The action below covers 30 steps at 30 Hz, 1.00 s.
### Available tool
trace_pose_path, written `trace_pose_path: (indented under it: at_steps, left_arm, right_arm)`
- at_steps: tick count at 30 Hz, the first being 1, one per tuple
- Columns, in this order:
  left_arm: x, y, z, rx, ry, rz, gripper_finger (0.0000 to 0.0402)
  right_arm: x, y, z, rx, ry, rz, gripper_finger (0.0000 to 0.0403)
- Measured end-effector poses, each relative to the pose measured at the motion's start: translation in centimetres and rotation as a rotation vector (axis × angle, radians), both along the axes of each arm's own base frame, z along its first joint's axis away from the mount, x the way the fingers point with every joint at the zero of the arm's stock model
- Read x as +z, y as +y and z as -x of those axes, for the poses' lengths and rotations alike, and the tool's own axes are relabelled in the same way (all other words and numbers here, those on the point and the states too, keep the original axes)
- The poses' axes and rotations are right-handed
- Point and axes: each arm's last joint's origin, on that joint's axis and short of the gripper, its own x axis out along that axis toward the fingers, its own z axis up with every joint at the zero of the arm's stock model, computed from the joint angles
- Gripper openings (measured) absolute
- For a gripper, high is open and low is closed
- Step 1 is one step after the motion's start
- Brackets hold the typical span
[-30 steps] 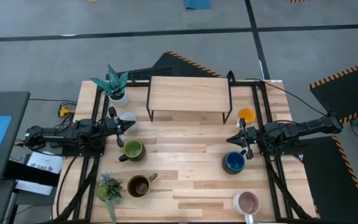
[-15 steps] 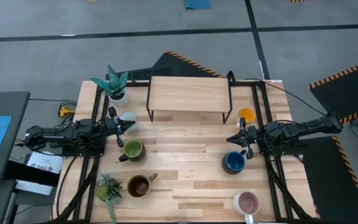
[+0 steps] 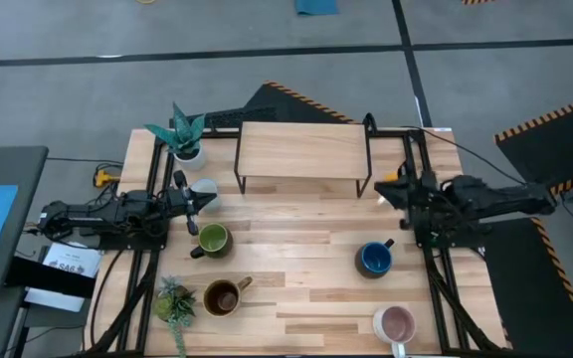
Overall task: Place coffee mugs
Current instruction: Put the yellow mug on the shelf
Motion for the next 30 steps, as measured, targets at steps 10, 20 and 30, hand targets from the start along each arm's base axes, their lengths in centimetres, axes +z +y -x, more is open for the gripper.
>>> trace_pose_path:
  at_steps: [10,20,30]
  left_arm:
    - [0.0,0.0,0.0,0.0,0.0,0.0,0.0]
    - [0.0,0.0,0.0,0.0,0.0,0.0,0.0]
    - [0.0,0.0,0.0,0.0,0.0,0.0,0.0]
  right_arm:
    - [3.3,-1.4,0.6,-0.358,0.642,-0.307,0.0205]
    - [1.1,-1.7,0.7,-0.482,1.054,-0.607,0.0231]
    - [0.0,-2.3,-1.7,-0.374,1.254,-0.526,0.0228]
